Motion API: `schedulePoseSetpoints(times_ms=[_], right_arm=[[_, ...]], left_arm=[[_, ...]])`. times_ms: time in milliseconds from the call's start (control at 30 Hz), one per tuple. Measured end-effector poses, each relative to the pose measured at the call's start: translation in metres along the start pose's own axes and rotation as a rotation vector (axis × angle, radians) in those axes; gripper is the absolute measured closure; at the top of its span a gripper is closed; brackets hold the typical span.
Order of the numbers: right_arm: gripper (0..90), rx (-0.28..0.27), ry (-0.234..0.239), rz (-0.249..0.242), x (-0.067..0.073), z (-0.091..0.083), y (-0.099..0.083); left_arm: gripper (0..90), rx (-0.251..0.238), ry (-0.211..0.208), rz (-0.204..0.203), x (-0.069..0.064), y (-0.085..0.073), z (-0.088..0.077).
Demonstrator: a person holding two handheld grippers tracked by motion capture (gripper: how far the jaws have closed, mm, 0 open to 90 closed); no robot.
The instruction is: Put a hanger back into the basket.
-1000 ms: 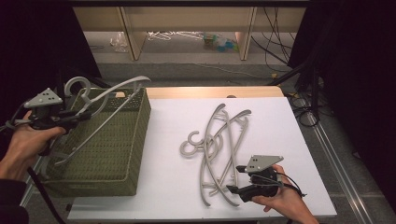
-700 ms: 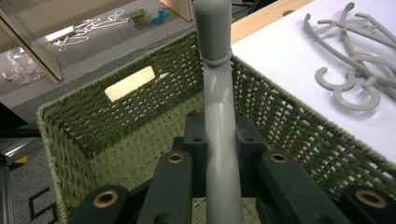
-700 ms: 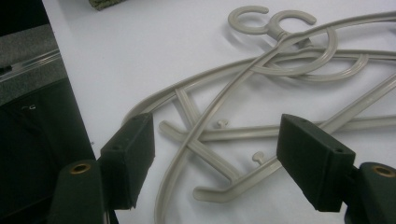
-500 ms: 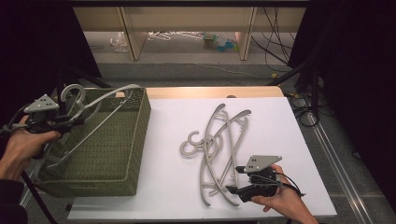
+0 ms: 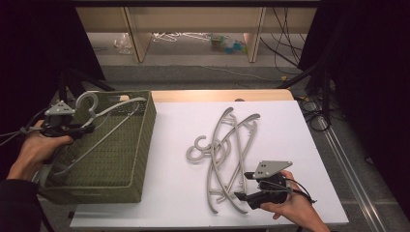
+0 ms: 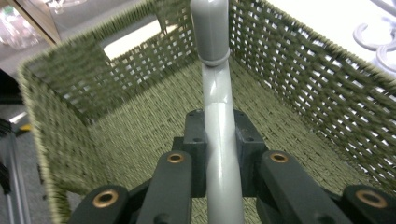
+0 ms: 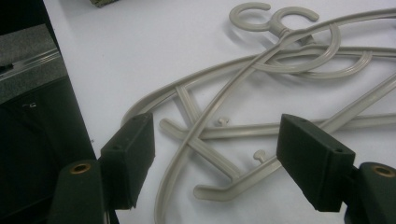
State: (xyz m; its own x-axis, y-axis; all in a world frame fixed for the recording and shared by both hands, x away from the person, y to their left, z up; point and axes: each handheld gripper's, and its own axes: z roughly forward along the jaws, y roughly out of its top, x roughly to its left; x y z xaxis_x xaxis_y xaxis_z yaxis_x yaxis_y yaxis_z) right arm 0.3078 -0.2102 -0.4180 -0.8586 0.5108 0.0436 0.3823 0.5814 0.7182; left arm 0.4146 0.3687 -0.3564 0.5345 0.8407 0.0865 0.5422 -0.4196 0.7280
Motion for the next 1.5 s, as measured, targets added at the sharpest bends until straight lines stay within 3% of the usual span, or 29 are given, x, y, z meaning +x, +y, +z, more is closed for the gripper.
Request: schedulePoseSetpoints(times_ms=[133, 167, 233, 333, 400, 500, 600, 667, 833, 967, 1100, 1267, 1300, 1367, 1433, 1500], right_arm=[[28.9, -0.002, -0.003, -0.001, 0.0, 0.0, 0.0], [28.9, 0.0, 0.001, 0.0, 0.0, 0.0, 0.0], [29.0, 0.002, -0.001, 0.0, 0.001, 0.0, 0.0], [29.0, 0.002, -0.002, 0.0, 0.0, 0.001, 0.0], [28.9, 0.003, 0.0, -0.001, 0.0, 0.001, 0.0], [29.0, 0.002, 0.001, 0.0, 0.0, 0.0, 0.0], [28.9, 0.002, 0.001, -0.001, 0.0, 0.0, -0.001], [28.9, 0.0, 0.001, -0.002, 0.0, 0.0, 0.0], [29.0, -0.004, -0.005, 0.004, -0.001, -0.001, -0.001], [28.9, -0.005, -0.006, 0.004, -0.001, -0.001, -0.001], [28.9, -0.006, -0.006, 0.004, -0.001, 0.0, -0.001], [29.0, -0.005, -0.007, 0.006, -0.002, 0.0, -0.002], [29.0, -0.003, -0.009, 0.009, -0.002, 0.0, -0.003], [29.0, -0.003, -0.008, 0.009, -0.002, 0.0, -0.003], [29.0, -0.006, -0.006, 0.005, -0.002, 0.0, -0.003], [29.0, -0.003, -0.007, 0.008, -0.002, 0.0, -0.003]], left_arm=[[78.6, 0.051, 0.006, 0.022, 0.004, -0.008, 0.01], [78.6, 0.061, 0.01, -0.011, 0.005, -0.013, 0.017], [78.6, 0.073, 0.011, -0.023, 0.004, -0.016, 0.023], [78.0, 0.099, 0.021, -0.005, 0.004, -0.017, 0.027], [76.5, 0.077, 0.036, -0.051, 0.005, -0.021, 0.032], [74.6, 0.111, 0.047, -0.075, 0.012, -0.025, 0.031], [71.3, 0.099, 0.067, -0.149, 0.017, -0.032, 0.032], [71.2, 0.106, 0.07, -0.147, 0.017, -0.031, 0.031], [68.7, 0.116, 0.098, -0.202, 0.017, -0.032, 0.029], [68.0, 0.121, 0.113, -0.222, 0.016, -0.031, 0.03], [64.0, 0.151, 0.168, -0.265, 0.018, -0.03, 0.031], [60.8, 0.172, 0.209, -0.281, 0.018, -0.03, 0.031], [58.2, 0.188, 0.239, -0.285, 0.022, -0.033, 0.028], [60.0, 0.192, 0.242, -0.282, 0.023, -0.034, 0.027], [61.1, 0.153, 0.211, -0.307, 0.025, -0.039, 0.02], [60.7, 0.145, 0.209, -0.311, 0.025, -0.039, 0.017]])
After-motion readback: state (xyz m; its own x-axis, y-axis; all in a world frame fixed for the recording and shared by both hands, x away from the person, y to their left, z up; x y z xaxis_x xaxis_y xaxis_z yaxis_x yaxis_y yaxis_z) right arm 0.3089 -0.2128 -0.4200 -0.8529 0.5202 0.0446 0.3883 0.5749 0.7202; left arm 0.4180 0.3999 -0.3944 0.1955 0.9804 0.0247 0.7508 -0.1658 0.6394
